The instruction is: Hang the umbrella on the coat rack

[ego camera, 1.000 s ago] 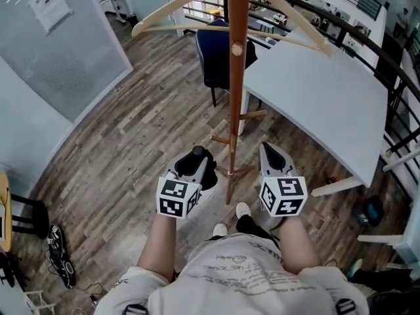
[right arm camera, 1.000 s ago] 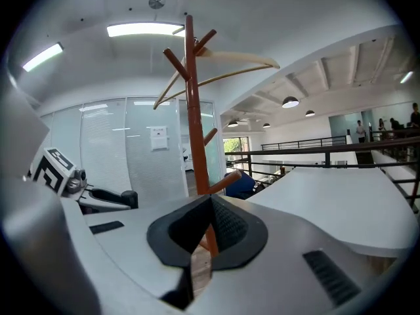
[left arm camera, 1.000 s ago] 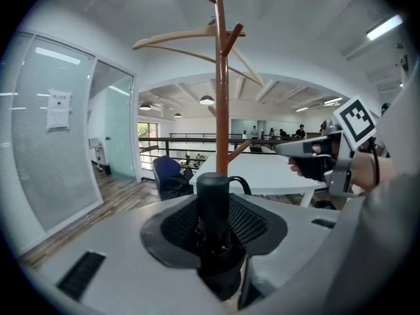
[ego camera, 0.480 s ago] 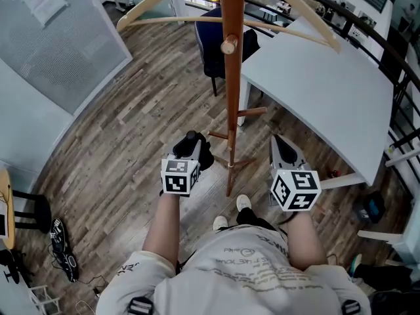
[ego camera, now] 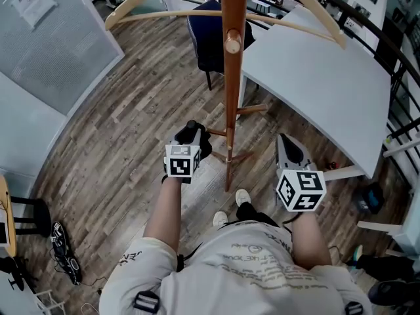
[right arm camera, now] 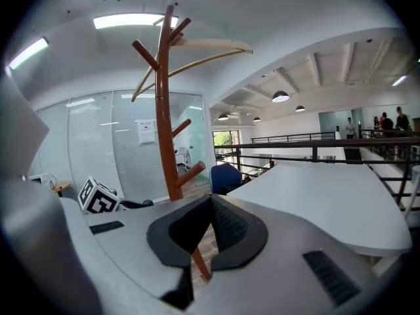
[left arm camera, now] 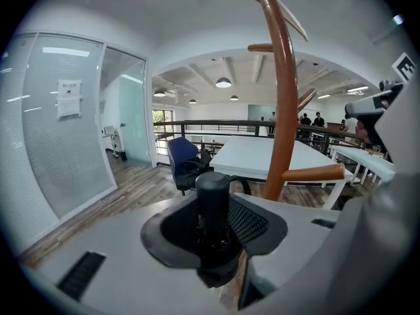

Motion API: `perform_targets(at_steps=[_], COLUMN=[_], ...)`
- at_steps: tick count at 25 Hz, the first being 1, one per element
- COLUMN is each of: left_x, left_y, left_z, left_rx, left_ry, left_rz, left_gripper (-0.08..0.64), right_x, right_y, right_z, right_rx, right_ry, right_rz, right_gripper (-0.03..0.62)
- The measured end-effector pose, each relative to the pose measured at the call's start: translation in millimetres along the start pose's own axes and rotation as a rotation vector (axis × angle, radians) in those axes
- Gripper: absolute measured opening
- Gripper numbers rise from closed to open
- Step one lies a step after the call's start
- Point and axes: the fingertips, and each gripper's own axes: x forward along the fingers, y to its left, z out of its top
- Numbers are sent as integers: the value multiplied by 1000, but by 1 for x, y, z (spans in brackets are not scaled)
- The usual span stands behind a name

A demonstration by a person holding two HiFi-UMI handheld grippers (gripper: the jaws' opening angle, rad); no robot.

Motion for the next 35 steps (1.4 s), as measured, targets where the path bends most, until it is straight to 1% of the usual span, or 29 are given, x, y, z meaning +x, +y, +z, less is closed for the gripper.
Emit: perform_targets(at_steps=[3, 8, 16, 26, 35], left_x=[14, 31, 54, 72, 91], left_y=[1, 2, 2, 10, 11], left_z=[-3, -11, -19, -37, -71], left_rx=[13, 3, 12, -21, -89], left_ry=[18, 47, 80, 127, 198], left_rz=[-1, -5, -25, -7, -6], left_gripper=[144, 144, 144, 144, 144], right_x=[0, -1, -3, -11, -13], right_y=[-5, -16, -26, -38, -42], right_z=[-2, -2, -4, -9, -14], right_rx=[-1, -7, -27, -42, -66], right_ry=[5, 7, 18, 34, 48], right_rz=[-16, -44, -79, -113, -130], right_gripper=[0, 0, 0, 0, 0])
